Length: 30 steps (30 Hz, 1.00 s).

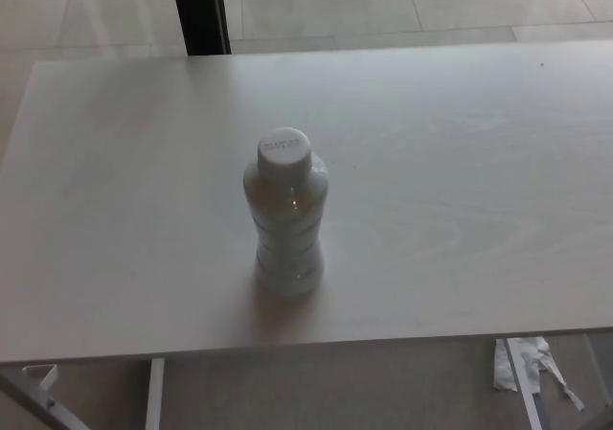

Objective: Pick up a bottle and hand it

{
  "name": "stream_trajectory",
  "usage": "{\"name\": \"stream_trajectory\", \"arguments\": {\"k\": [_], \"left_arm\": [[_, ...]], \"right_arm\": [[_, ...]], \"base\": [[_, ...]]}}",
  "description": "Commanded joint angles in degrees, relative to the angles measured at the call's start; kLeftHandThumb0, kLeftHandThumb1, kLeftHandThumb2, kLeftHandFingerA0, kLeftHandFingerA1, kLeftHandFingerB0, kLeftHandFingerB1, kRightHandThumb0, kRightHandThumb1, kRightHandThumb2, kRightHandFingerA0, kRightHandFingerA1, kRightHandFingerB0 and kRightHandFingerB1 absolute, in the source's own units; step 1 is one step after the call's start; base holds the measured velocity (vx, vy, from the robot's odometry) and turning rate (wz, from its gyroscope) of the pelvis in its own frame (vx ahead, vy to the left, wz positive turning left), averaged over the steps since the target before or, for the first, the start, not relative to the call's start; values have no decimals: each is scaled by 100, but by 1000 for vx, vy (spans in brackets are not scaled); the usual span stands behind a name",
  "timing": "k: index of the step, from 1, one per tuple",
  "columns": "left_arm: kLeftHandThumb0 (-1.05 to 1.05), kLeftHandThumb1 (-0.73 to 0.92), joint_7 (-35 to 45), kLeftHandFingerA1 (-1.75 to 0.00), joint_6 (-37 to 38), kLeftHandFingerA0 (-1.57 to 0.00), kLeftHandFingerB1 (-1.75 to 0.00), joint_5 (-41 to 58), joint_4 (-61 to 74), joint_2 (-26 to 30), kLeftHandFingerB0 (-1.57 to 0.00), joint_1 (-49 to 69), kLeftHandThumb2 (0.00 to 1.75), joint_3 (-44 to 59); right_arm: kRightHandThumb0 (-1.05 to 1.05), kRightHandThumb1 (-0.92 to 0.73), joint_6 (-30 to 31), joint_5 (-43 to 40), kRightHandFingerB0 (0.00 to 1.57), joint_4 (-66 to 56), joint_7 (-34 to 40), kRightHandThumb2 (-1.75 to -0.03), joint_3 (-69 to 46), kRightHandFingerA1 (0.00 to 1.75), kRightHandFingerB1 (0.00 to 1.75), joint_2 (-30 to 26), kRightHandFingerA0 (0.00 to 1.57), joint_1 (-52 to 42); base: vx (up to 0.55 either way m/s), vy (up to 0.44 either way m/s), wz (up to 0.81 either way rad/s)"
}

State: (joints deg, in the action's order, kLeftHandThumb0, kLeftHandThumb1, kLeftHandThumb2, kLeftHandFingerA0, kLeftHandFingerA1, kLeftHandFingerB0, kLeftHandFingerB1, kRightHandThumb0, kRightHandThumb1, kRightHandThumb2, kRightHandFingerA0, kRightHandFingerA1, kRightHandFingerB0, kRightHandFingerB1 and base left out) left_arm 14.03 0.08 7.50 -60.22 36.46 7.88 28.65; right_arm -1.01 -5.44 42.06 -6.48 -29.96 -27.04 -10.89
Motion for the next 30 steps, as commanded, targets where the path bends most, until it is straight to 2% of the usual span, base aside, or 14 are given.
{"name": "stream_trajectory", "arguments": {"k": [1,2,3,4,7,15,16,18,22,25,27,28,29,30], "left_arm": [[-84,52,-89,-67,-374,-15,-44,175,375,410,-2,-582,90,65],[-94,56,-147,-69,-480,-27,-48,156,480,453,-5,-757,90,39],[-94,56,-153,-65,-544,-20,-45,136,518,497,-4,-993,90,-7],[-93,56,-180,-63,-582,-19,-46,70,668,518,-4,-1111,91,-86],[-88,57,-186,-63,-628,-17,-51,-98,976,544,-13,-1769,59,-422],[-72,55,165,-48,-1477,-40,-32,-10,2859,98,-18,-2468,57,-1189],[-78,48,450,-52,-1561,-20,-35,-10,3520,31,-6,-2413,83,-1511],[-39,29,668,-51,-1690,-1,-51,-34,4373,-147,0,-2328,92,-1973],[-74,58,777,-44,-2076,-8,-27,174,5151,-381,-8,-2188,58,-2296],[-81,45,877,-47,-2255,-5,-26,333,5702,-686,-7,-2056,87,-2652],[-86,59,948,-45,-2165,-7,-27,287,5846,-768,-6,-2004,58,-2839],[-78,44,998,-48,-2191,0,-27,314,5956,-813,-7,-1962,92,-2919],[-87,60,1012,-43,-2246,-5,-28,324,6029,-817,-5,-1937,58,-2954],[-85,48,1044,-41,-2285,0,-22,319,6118,-820,-5,-1896,95,-3025]], "right_arm": [[-81,-46,23,-353,6,-35,-264,-83,-110,66,44,-34,51,-40],[-73,-56,7,-331,5,-43,-272,-57,-86,61,43,-45,54,-53],[-77,-45,-83,-304,1,95,-288,-87,-61,70,42,-77,55,-5],[-75,-57,-96,-305,7,112,-298,-57,-52,67,45,-87,59,-2],[-77,-56,-21,-307,8,-84,-294,-57,-14,71,47,-51,65,-83],[-78,-56,30,-305,14,-13,-286,-57,24,71,46,-97,63,-6],[-86,-48,-12,-312,12,35,-304,-86,17,76,52,-101,63,2],[-77,-56,33,-294,16,-1,-274,-57,23,75,47,-103,63,-13],[-77,-57,20,-259,16,-31,-263,-57,66,71,46,-72,66,-18],[-80,-55,-49,-309,17,88,-329,-57,35,71,47,-78,74,16],[-79,-42,-52,-316,14,83,-324,-85,29,76,53,-76,75,32],[-80,-55,-59,-315,18,95,-321,-57,29,69,47,-77,73,44],[-82,-53,-48,-308,17,89,-316,-59,35,67,47,-79,70,45],[-80,-55,-32,-307,17,80,-313,-58,37,80,47,-79,76,45]], "base": [[0,0,0],[0,0,0],[0,0,0],[0,0,0],[0,0,0],[0,0,0],[0,0,0],[0,0,0],[0,0,0],[0,0,0],[0,0,0],[0,0,0],[0,0,0],[0,0,0]]}}
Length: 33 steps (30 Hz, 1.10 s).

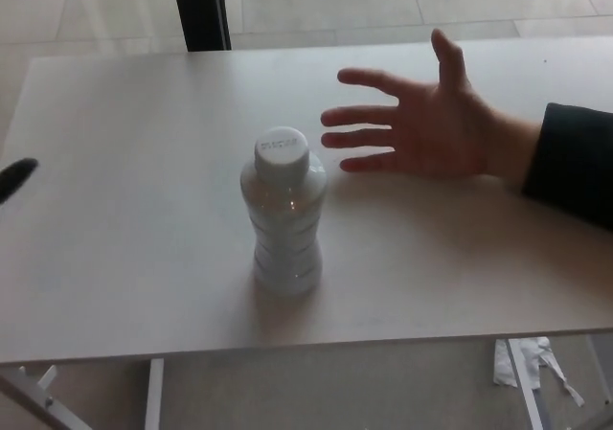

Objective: Pick up a bottle and hand it

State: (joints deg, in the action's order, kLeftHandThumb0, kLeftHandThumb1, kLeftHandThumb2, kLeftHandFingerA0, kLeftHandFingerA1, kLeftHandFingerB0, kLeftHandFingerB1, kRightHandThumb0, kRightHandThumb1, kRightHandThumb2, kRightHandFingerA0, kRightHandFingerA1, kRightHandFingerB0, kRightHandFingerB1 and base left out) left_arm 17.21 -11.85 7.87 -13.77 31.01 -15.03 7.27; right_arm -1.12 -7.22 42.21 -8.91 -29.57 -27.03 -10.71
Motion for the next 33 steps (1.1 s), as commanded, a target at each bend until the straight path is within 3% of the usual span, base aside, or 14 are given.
{"name": "stream_trajectory", "arguments": {"k": [1,3,4,11,12,17,18,24,25,26,28,29,30,33], "left_arm": [[-87,49,759,-38,-1091,-3,-20,274,1515,-283,-7,435,95,-938],[-92,52,769,-37,-1170,-4,-21,322,1587,-325,-7,505,95,-966],[-83,47,753,-45,-1199,0,-26,326,1637,-347,-7,549,94,-979],[-87,49,1101,-30,-1400,-1,-7,451,1801,-328,-9,601,95,-1127],[-91,51,1141,-27,-1408,0,-1,460,1794,-328,-11,595,95,-1134],[-91,49,1500,-25,-1427,0,0,461,1850,-234,0,573,91,-1332],[-91,49,1529,-25,-1405,0,0,417,1851,-217,0,562,91,-1387],[-86,48,1375,-18,-1404,0,0,-25,1920,-184,0,444,90,-1795],[-87,49,1234,-19,-1249,0,0,-134,1928,-264,0,454,90,-1827],[-85,51,1155,0,-1212,0,0,-197,1935,-306,0,448,56,-1849],[-85,51,1104,0,-1230,0,0,-267,1946,-338,0,436,56,-1873],[-83,47,984,0,-1343,0,0,-330,1999,-411,0,425,65,-1881],[-91,51,660,-18,-1377,0,0,-576,2020,-550,0,391,92,-1956],[-91,51,413,-19,-1534,0,0,-733,2096,-752,0,364,92,-1993]], "right_arm": [[-79,-42,-18,-145,15,73,-75,-85,-13,79,53,-73,72,35],[-79,-42,8,-147,15,50,-55,-85,-15,81,54,-62,76,36],[-78,-56,14,-125,18,55,-55,-57,4,71,48,-74,73,39],[-82,-55,10,-98,22,62,-30,-57,29,70,50,-113,72,109],[-81,-42,38,-87,18,40,-17,-85,36,80,55,-114,77,108],[-88,-46,28,-60,21,14,-20,-88,68,74,55,-122,68,120],[-82,-55,33,-69,23,1,-20,-57,65,72,50,-118,72,120],[-81,-55,35,-122,26,2,-7,-57,37,75,52,-81,73,170],[-84,-46,34,-105,25,53,28,-87,47,74,57,-77,67,212],[-76,-55,37,-98,28,79,43,-57,52,71,52,-76,72,233],[-76,-55,41,-98,28,86,44,-57,49,71,52,-85,72,241],[-75,-42,72,-102,25,32,42,-86,51,75,57,-76,69,225],[-75,-55,149,-75,28,-3,74,-57,76,70,52,-88,70,253],[-74,-55,140,-41,28,39,93,-57,100,67,51,-117,70,282]], "base": [[0,0,0],[0,0,0],[0,0,0],[0,0,0],[0,0,0],[0,0,0],[0,0,0],[0,0,0],[0,0,0],[0,0,0],[0,0,0],[0,0,0],[0,0,0],[0,0,0]]}}
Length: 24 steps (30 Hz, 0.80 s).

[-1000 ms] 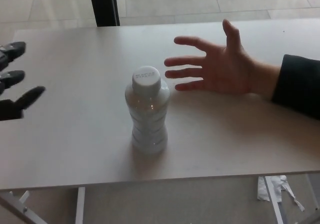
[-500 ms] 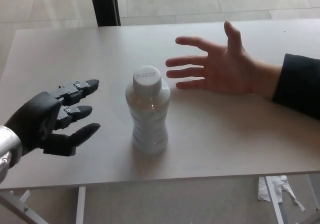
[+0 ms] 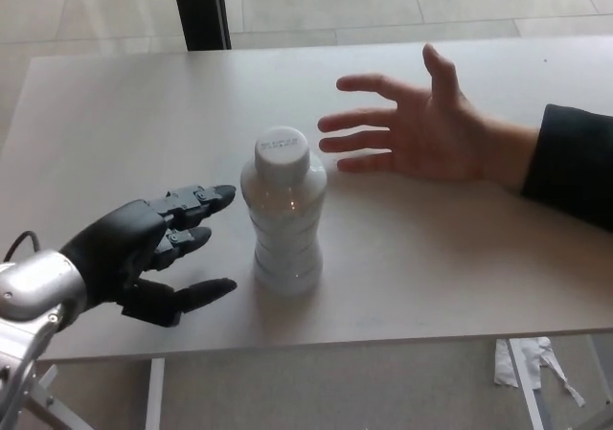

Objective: Pick up a bottle and hand it

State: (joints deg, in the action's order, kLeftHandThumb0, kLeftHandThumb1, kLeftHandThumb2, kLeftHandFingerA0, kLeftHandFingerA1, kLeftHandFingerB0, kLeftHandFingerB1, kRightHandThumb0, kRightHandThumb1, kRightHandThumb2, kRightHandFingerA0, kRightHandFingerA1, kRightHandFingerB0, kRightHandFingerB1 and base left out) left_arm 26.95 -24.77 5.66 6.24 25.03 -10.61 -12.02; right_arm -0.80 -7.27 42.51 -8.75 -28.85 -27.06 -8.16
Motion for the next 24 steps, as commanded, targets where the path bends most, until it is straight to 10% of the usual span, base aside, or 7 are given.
{"name": "stream_trajectory", "arguments": {"k": [1,9,10,13,19,20,24], "left_arm": [[-93,52,-709,-24,-174,0,0,-684,96,-248,0,-92,93,-133],[-96,55,-1369,-17,-110,0,0,-949,-133,-1016,0,-51,92,-116],[-96,55,-1464,-16,-151,0,0,-988,-158,-1113,0,-42,92,-118],[-99,57,-1699,-12,-229,0,0,-1060,-258,-1416,0,18,92,-93],[-93,52,-1898,-15,-239,0,-5,-1167,-425,-1901,0,271,89,-272],[-98,55,-1952,-12,-240,0,-1,-1308,-458,-1907,0,273,93,-402],[-101,57,-2221,-12,-82,0,0,-1534,-601,-2061,0,342,95,-591]], "right_arm": [[-74,-55,103,-49,28,-28,61,-57,28,73,52,-113,76,19],[-77,-51,177,-60,30,-208,92,-60,48,77,52,-89,83,-2],[-79,-45,179,-54,28,-219,104,-89,52,82,58,-89,85,-1],[-74,-55,250,-66,33,-212,112,-57,57,81,52,-98,91,52],[-72,-56,129,-95,33,54,52,-57,61,83,50,-163,86,232],[-76,-44,109,-69,29,71,73,-89,66,80,58,-193,79,234],[-74,-56,115,-55,34,-51,96,-57,81,78,53,-174,77,211]], "base": [[0,0,0],[0,0,0],[0,0,0],[0,0,0],[0,0,0],[0,0,0],[0,0,0]]}}
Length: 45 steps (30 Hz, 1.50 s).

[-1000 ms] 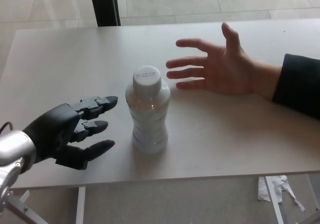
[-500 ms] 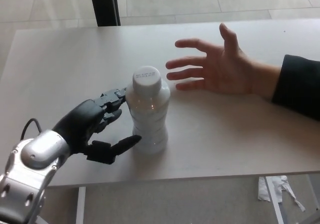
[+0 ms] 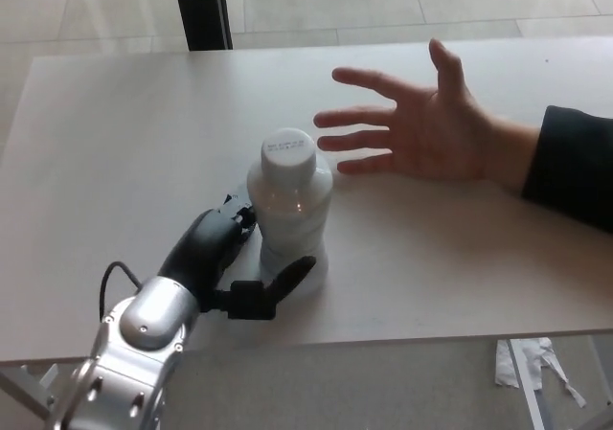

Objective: Pick up a bottle and hand it

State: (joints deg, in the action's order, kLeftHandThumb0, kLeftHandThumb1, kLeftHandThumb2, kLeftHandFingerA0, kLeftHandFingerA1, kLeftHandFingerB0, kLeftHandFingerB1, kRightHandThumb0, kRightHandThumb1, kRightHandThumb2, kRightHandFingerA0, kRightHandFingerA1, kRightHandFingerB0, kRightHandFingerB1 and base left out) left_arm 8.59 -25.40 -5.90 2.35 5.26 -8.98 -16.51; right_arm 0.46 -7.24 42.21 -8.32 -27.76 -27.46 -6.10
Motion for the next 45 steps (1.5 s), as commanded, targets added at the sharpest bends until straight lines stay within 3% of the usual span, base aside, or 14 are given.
{"name": "stream_trajectory", "arguments": {"k": [1,5,6,10,11,13,14,15,22,23,29,30,33,45], "left_arm": [[-100,56,-477,-13,11,0,-2,-374,-236,-197,0,184,92,-139],[-88,51,-1302,-21,-240,0,0,-956,-311,-720,0,79,80,-440],[-86,50,-1473,-27,-174,0,0,-1071,-372,-796,0,71,80,-499],[-71,41,-2032,-48,-172,-5,0,-1385,-529,-1122,0,-9,71,-605],[-58,40,-2721,-63,88,-15,0,-1508,-808,-1503,0,-69,71,-526],[-50,44,-3090,-65,260,-22,0,-1576,-970,-1698,0,-84,70,-469],[-45,44,-3349,-64,427,-28,0,-1601,-1095,-1820,0,-82,71,-426],[-38,53,-3607,-63,582,-39,0,-1646,-1231,-1917,0,-75,56,-397],[-10,81,-4512,-101,1204,-94,-15,-1833,-1960,-2165,-10,-224,81,-292],[-11,91,-4559,-117,1333,-93,-25,-1774,-2014,-2205,-10,-212,70,-245],[-8,88,-4734,-175,1466,-83,-55,-1615,-2027,-2328,-63,-181,66,-89],[-3,76,-4781,-175,1495,-81,-144,-1592,-2068,-2330,-81,-202,93,-62],[-2,73,-4855,-175,1748,-85,-153,-1476,-2187,-2311,-79,-239,112,38],[-13,68,-4723,-175,2234,-83,-172,-1110,-2330,-2200,-67,-464,106,438]], "right_arm": [[-73,-56,-18,-47,35,3,70,-57,-21,86,53,-134,84,20],[-74,-55,-131,-48,35,157,51,-57,-26,76,54,-157,76,69],[-77,-44,-161,-42,29,202,42,-89,-18,85,58,-156,84,77],[-71,-55,-82,-82,36,124,67,-57,-44,76,52,-121,78,73],[-74,-44,-11,-78,30,35,77,-89,-35,83,58,-119,78,58],[-71,-55,-70,-46,36,113,95,-57,-14,86,51,-120,80,84],[-73,-44,-41,-42,33,95,116,-87,-14,81,59,-118,72,86],[-69,-57,-58,-12,37,93,132,-57,7,76,52,-121,73,77],[-62,-59,-88,45,39,238,215,-58,38,80,50,-151,78,176],[-67,-46,-100,46,35,267,214,-91,38,85,59,-154,79,191],[-62,-58,-81,50,39,235,221,-58,40,84,51,-146,81,183],[-57,-43,-95,53,35,215,223,-92,40,86,61,-141,79,173],[-59,-61,-77,82,40,136,258,-58,62,101,53,-127,88,163],[-57,-63,-16,50,41,138,245,-59,56,122,52,-126,93,141]], "base": [[0,0,0],[0,0,0],[0,0,0],[0,0,0],[0,0,0],[0,0,0],[0,0,0],[0,0,0],[0,0,0],[0,0,0],[0,0,0],[0,0,0],[0,0,0],[0,0,0]]}}
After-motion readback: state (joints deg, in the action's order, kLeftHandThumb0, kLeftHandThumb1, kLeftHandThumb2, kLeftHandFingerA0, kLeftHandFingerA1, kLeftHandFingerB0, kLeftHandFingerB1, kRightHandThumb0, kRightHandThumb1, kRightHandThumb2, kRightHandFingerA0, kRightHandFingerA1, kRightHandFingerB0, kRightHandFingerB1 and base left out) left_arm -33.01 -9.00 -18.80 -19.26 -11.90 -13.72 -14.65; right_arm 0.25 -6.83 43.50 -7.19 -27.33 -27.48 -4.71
